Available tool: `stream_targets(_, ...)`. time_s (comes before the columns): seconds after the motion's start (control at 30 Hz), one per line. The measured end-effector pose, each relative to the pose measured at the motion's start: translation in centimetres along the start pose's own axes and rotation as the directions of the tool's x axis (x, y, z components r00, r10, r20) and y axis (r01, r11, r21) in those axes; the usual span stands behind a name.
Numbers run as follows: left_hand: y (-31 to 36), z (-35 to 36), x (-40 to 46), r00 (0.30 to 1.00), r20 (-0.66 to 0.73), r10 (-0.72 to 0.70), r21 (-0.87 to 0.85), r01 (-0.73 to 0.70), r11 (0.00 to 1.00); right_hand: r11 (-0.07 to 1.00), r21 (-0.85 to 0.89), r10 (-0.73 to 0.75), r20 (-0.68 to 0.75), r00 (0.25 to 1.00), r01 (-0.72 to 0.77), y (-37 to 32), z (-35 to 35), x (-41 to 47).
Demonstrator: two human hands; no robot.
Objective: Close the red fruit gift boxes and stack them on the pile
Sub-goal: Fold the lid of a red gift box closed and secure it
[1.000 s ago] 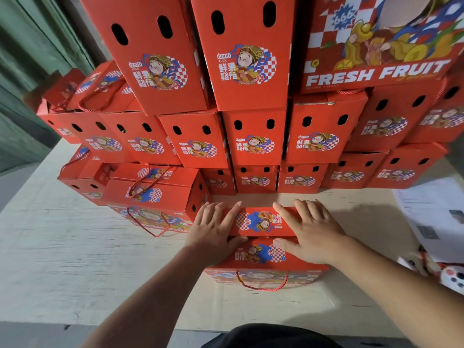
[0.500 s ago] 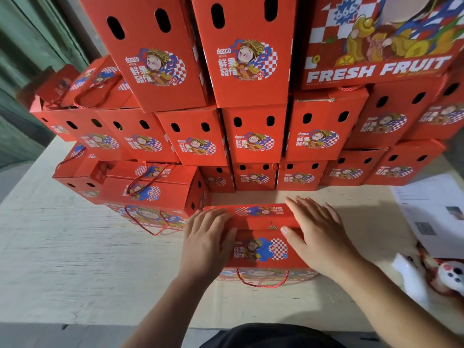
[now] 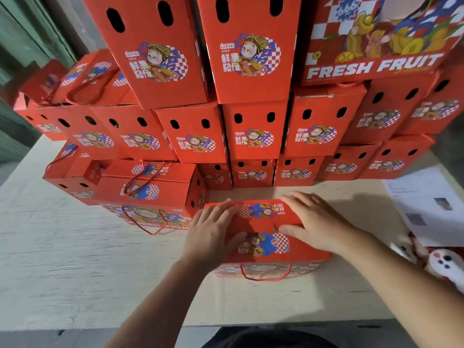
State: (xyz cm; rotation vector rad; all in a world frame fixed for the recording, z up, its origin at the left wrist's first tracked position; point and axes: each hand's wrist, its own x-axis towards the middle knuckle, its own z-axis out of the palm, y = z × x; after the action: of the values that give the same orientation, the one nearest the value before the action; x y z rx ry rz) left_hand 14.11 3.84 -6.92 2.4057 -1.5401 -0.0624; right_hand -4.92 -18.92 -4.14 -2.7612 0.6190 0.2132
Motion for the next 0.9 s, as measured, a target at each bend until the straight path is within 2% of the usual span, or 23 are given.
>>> stream_targets(0.07, -0.7, -1.2, 2.1, 0.993, 0.121, -0.014, 0.019, 0.011, 1.0, 1.0, -0.017, -0.003, 0.013, 1.0, 0.003, 0.3, -0.7, 1.4)
stream_targets(0.13, -1.2, -2.2, 4.1, 0.992, 0.125, 0.007, 0.055, -0.014, 0.998, 0.999, -0.054, -0.01, -0.058, 0.998, 0.007, 0.1, -1.0, 1.9)
stream_targets(0.23, -1.1, -2.2, 5.4, 0.975, 0.215, 0.064, 0.229, -0.114, 0.967, 0.98, -0.193, 0.019, -0.118, 0.993, -0.042, -1.0, 1.1, 1.1)
stream_targets(0.3, -0.8, -0.9, 4.8, 0.951, 0.303, 0.066, 0.306, -0.163, 0.938, 0.97, -0.23, 0.062, -0.075, 0.995, -0.078, -1.2, 2.9, 0.5)
stream_targets(0.5, -0.3, 1.2, 2.9, 0.971, 0.233, 0.06, 0.212, -0.111, 0.971, 0.992, -0.069, 0.108, 0.11, 0.988, -0.101, -1.2, 2.9, 0.4)
stream_targets(0.6, -0.5, 0.3, 2.8, 0.97, 0.219, 0.108, 0.098, -0.132, 0.986, 0.987, -0.047, 0.161, 0.125, 0.979, -0.156, -3.3, 2.2, -0.4)
stream_targets(0.67, -0.7, -1.0, 2.6, 0.986, 0.105, 0.127, -0.139, -0.112, 0.984, 0.989, 0.002, 0.15, -0.032, 0.988, -0.15, -5.3, 2.7, -1.9)
stream_targets(0.73, -0.9, -2.0, 2.0, 0.996, -0.07, 0.063, -0.312, -0.082, 0.946, 0.988, 0.093, 0.145, -0.243, 0.959, -0.126, -7.3, 3.4, -3.8)
stream_targets(0.8, -0.9, -2.6, 1.7, 0.981, -0.196, 0.01, -0.371, -0.084, 0.925, 0.963, 0.235, 0.219, -0.376, 0.9, -0.136, -8.6, 3.9, -5.2)
stream_targets(0.9, -0.5, -3.1, 1.6, 0.978, -0.208, -0.005, -0.412, -0.083, 0.907, 0.933, 0.333, 0.292, -0.474, 0.831, -0.137, -9.1, 4.1, -6.0)
